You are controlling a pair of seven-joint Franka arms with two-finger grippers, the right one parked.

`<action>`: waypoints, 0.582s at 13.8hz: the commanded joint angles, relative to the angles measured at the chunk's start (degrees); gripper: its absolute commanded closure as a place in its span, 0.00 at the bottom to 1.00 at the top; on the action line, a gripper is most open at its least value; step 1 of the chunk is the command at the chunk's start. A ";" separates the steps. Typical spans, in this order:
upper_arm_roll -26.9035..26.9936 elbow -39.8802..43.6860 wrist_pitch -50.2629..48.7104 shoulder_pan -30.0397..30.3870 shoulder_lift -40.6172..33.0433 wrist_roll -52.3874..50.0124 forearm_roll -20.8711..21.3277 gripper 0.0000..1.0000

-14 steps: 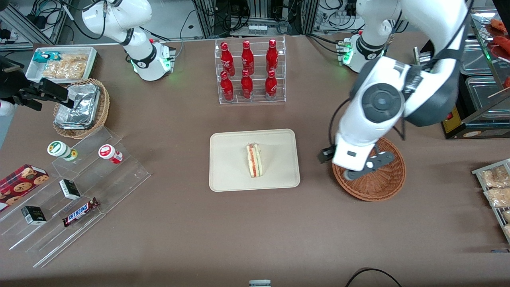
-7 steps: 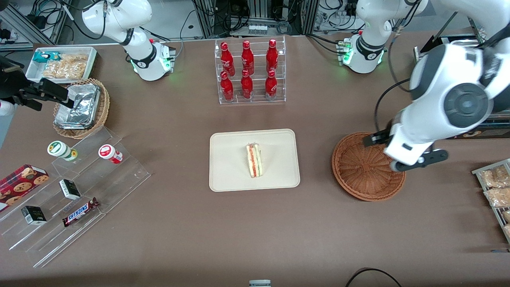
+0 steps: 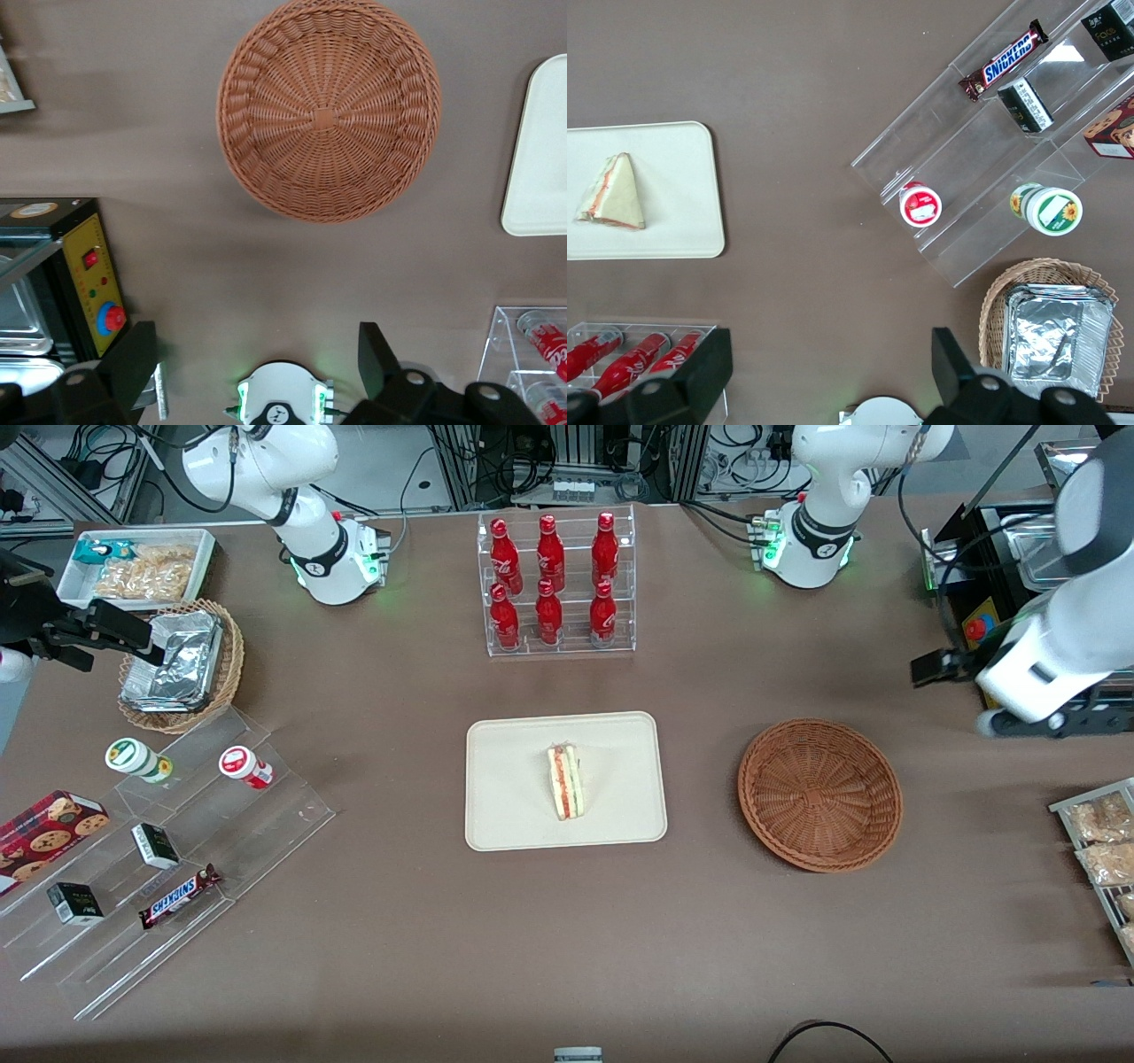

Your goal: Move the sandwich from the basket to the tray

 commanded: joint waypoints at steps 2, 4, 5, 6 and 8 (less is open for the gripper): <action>2.06 -2.17 0.18 -2.18 -4.81 0.72 -0.51 0.00; 2.06 -2.08 0.79 -2.26 -5.43 0.46 -0.85 0.00; 2.06 -2.08 1.06 -2.26 -5.52 0.46 -0.95 0.00; 1.97 -2.08 1.76 -2.26 -5.52 0.46 -1.12 0.00; 1.97 -2.43 5.09 -2.26 -5.35 0.46 -3.57 0.00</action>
